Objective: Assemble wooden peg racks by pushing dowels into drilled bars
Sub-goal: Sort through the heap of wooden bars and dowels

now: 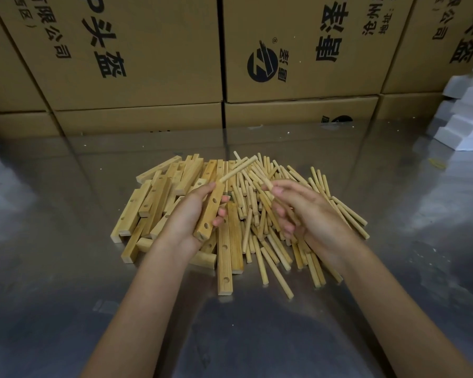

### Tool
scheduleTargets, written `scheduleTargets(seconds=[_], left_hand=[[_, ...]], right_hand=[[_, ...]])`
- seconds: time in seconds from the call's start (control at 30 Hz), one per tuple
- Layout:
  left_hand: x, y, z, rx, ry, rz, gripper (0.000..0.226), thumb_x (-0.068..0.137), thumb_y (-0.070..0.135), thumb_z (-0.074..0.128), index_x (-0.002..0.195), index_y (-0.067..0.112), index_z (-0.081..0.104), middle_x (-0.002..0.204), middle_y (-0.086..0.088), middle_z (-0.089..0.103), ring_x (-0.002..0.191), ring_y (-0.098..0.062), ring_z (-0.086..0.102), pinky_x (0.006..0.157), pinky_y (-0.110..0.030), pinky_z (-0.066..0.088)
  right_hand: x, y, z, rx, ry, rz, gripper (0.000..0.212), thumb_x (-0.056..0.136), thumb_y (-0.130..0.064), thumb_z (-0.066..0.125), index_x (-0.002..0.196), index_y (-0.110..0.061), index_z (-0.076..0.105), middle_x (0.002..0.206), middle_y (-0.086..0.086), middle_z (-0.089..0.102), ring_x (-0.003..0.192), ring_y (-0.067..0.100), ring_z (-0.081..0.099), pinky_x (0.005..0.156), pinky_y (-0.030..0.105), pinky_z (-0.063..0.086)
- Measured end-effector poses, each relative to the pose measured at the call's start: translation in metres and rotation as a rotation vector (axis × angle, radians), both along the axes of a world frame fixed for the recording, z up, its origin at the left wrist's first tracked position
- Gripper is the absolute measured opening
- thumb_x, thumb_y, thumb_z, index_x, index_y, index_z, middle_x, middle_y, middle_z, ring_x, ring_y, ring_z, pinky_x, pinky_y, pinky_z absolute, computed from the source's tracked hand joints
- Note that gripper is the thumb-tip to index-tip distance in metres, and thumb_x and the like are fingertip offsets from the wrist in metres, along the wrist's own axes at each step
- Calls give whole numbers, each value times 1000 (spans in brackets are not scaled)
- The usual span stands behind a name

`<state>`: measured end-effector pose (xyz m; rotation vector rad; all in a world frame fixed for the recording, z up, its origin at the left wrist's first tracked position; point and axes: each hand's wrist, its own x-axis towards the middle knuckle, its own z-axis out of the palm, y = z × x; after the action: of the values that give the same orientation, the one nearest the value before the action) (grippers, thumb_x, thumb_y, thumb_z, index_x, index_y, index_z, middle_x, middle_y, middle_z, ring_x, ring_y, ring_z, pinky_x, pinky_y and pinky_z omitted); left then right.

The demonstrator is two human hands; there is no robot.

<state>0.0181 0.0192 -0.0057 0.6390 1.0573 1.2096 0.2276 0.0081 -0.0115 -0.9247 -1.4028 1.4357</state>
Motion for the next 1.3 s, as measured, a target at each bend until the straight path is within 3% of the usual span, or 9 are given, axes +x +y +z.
scheduleTargets(seconds=[0.1, 0.27, 0.53, 0.73, 0.87, 1.0, 1.07, 1.2, 1.3], left_hand=[[3, -2, -1, 33, -30, 4, 20, 101, 25, 57, 111, 8, 62, 73, -4, 64, 54, -12, 55, 42, -20, 46], [9, -5, -1, 46, 24, 2, 22, 97, 30, 61, 102, 10, 72, 72, -3, 63, 56, -12, 58, 51, -22, 51], [9, -5, 3, 109, 56, 4, 34, 101, 25, 56, 131, 11, 59, 76, -3, 65, 56, -13, 59, 50, -23, 48], [5, -5, 5, 119, 56, 33, 27, 100, 25, 59, 124, 15, 63, 76, -3, 64, 57, -13, 57, 53, -23, 49], [8, -6, 3, 164, 130, 41, 20, 102, 25, 55, 120, 17, 60, 75, -2, 66, 58, -12, 57, 54, -25, 49], [8, -5, 1, 204, 190, 74, 12, 103, 27, 52, 113, 23, 59, 92, -5, 66, 68, -14, 59, 61, -28, 48], [8, -4, -1, 216, 216, 86, 11, 104, 28, 51, 112, 26, 59, 96, -5, 67, 73, -16, 59, 64, -30, 47], [7, -3, -3, 221, 208, 92, 10, 103, 27, 51, 110, 28, 59, 91, -3, 68, 71, -15, 59, 62, -30, 47], [7, -3, -4, 236, 189, 96, 10, 104, 26, 51, 111, 27, 58, 80, 2, 70, 62, -11, 59, 59, -29, 47]], right_hand=[[-17, -11, -4, 324, -300, -138, 19, 96, -32, 63, 110, -41, 72, 79, -15, 68, 56, 5, 51, 49, 18, 43], [-45, -18, -2, 769, -803, -313, 19, 98, -31, 55, 114, -33, 65, 93, -22, 63, 70, 0, 55, 58, 19, 42], [-37, -13, 12, 918, -1066, -234, 21, 97, -25, 56, 116, -30, 63, 91, -15, 56, 81, 2, 47, 56, 11, 23], [-40, 0, 30, 927, -1069, -148, 18, 98, -25, 57, 114, -33, 60, 88, -16, 49, 82, 2, 44, 61, 13, 29], [-45, 1, 32, 915, -1062, -105, 19, 97, -23, 58, 113, -32, 63, 90, -16, 56, 79, 4, 52, 68, 28, 44], [-47, 5, 31, 842, -984, -122, 12, 95, -23, 60, 100, -32, 66, 64, -26, 50, 58, -3, 50, 54, 11, 27], [-50, 7, 32, 774, -951, -96, 11, 96, -24, 59, 97, -32, 67, 60, -32, 53, 55, -2, 52, 47, 11, 30], [-55, 15, 34, 677, -929, -57, 23, 99, -26, 56, 80, -21, 68, 48, -11, 51, 45, 3, 46, 45, 11, 33], [-57, 23, 41, 563, -917, 12, 37, 102, -26, 51, 70, -17, 67, 47, -15, 56, 40, 1, 44, 43, 11, 32]])
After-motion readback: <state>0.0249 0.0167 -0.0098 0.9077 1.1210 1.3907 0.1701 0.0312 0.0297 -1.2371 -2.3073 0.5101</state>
